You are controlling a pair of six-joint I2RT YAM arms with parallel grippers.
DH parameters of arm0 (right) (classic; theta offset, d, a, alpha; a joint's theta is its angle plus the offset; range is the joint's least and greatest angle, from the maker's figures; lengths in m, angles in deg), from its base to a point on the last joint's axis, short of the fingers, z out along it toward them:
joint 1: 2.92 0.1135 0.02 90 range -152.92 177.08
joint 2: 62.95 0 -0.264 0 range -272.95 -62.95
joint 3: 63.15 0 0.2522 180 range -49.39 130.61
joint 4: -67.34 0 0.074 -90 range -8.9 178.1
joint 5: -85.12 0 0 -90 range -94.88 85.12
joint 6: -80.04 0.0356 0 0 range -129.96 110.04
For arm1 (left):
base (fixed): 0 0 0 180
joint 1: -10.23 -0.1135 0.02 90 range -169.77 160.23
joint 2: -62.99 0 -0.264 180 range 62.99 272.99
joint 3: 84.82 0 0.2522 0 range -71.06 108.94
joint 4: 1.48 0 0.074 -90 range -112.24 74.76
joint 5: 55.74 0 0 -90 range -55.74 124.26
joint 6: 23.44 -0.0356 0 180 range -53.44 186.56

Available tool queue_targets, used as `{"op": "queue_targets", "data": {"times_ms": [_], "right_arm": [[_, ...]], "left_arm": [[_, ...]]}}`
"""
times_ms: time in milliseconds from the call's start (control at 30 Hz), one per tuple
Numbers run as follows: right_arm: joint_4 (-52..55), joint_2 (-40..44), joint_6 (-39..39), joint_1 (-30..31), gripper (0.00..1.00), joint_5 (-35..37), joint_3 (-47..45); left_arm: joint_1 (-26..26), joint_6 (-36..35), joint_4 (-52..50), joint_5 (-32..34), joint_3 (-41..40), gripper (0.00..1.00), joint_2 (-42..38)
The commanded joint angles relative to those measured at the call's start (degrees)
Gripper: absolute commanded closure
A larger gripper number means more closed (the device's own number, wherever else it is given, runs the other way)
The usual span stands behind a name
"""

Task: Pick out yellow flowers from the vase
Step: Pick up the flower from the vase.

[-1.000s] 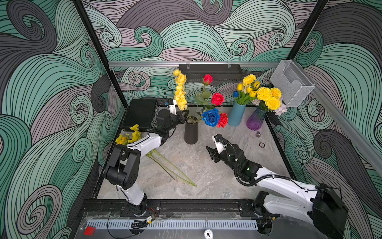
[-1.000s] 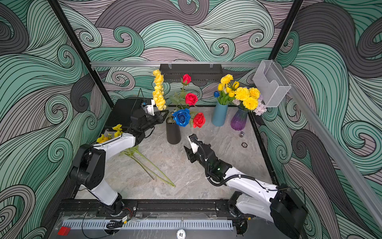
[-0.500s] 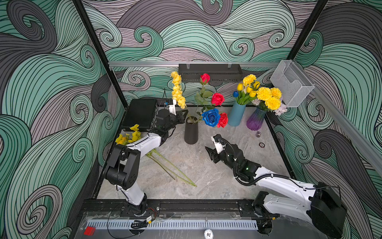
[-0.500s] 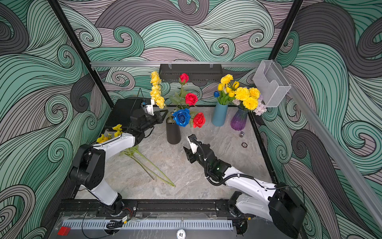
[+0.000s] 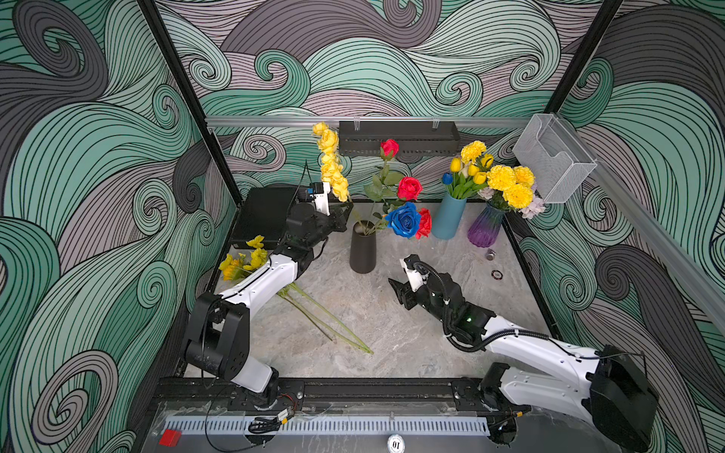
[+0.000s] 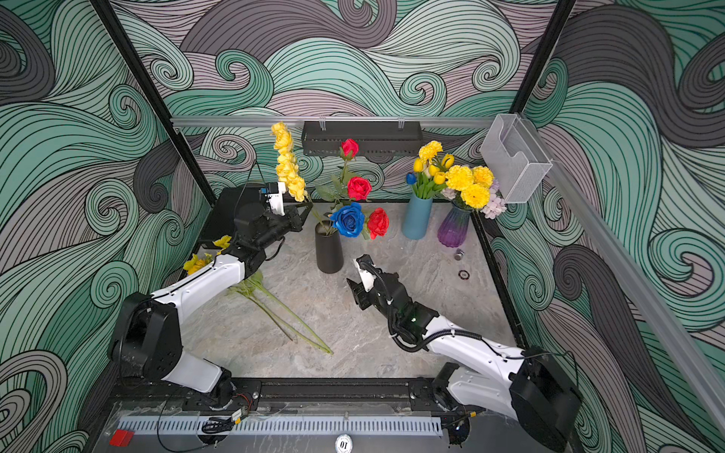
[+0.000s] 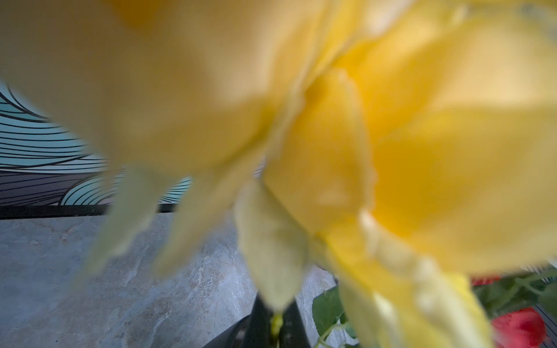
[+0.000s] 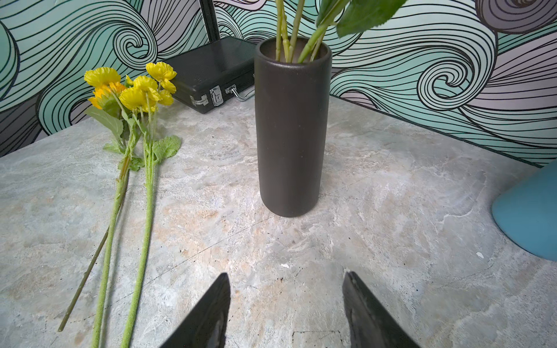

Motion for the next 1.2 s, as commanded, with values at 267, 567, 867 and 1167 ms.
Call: {"op": "queue_targets", "data": {"times_ms": [267, 567, 867, 1167], "right_arm": [[-1.2, 0.2, 0.5, -0.3, 0.41, -0.9, 2.4], [-1.3, 0.2, 0.5, -0.3, 0.41, -1.2, 2.9], [-1.2, 0.3, 0.2, -0.3, 0.41, -1.9, 3.4], [-1.9, -0.1, -0.5, -0.3, 0.41, -4.5, 5.2]], "left_arm": [[0.7, -6.7, -10.2, 3.8, 7.4, 0.99, -6.1], [0.7, -11.2, -19.0, 7.8, 13.7, 0.99, -8.2], [0.7, -14.8, -28.2, 11.0, 18.1, 0.99, -14.4], [0.7, -13.1, -34.1, 9.6, 18.9, 0.99, -22.8]]}}
